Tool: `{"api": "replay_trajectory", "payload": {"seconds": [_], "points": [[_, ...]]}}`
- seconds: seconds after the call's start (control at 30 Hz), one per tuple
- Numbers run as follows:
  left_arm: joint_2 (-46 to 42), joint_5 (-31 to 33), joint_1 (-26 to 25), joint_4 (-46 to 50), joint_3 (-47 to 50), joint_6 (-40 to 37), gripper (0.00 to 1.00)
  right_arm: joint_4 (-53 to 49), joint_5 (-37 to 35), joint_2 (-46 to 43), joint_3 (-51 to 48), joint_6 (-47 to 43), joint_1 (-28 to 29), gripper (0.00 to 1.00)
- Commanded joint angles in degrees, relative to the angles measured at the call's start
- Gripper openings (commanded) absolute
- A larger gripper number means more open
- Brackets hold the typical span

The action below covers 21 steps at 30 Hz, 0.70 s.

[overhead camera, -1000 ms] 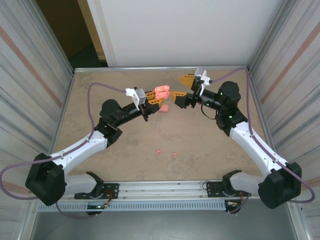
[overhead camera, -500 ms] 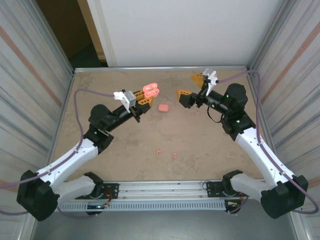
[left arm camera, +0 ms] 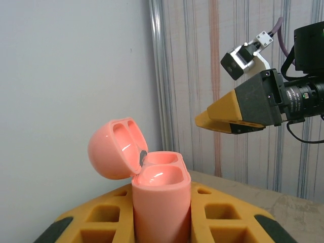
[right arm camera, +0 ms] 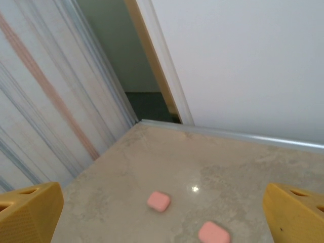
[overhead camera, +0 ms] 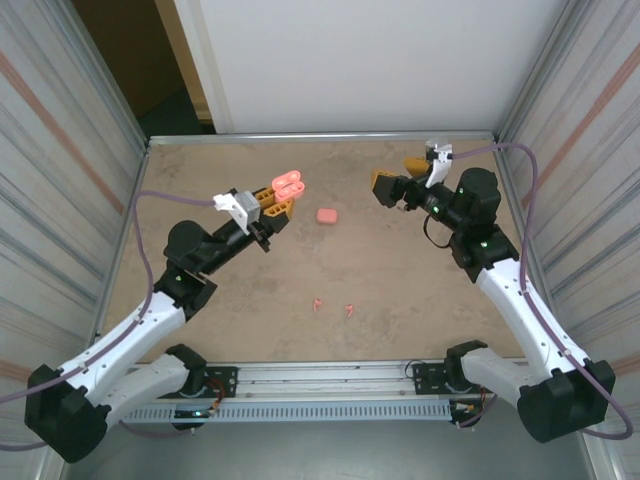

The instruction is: Insert the wireless bluetooth earbuds into the charging case

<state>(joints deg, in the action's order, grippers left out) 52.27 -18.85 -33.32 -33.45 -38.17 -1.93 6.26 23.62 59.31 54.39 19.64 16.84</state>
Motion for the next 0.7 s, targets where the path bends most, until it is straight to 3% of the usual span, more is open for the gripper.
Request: {"api": "replay_trajectory", "payload": {"seconds": [0.0, 0.43, 0.67], "points": [[-2.06, 1.47, 0.46, 0.7, 1.2, -1.76, 0.0, -2.98, 0.95, -0.51, -0.12, 1.91, -0.17, 0.99], [-5.17, 2.4, 0.52, 2.34, 2.29, -1.84, 0.0, -6.79, 4.69, 0.09, -1.32, 2.6, -0.06, 0.96], [-6.56, 2.33, 0.48, 3.46, 2.3, -2.59, 0.0, -14.68, 5.93, 1.05, 0.52, 1.92, 0.1, 0.92]]}}
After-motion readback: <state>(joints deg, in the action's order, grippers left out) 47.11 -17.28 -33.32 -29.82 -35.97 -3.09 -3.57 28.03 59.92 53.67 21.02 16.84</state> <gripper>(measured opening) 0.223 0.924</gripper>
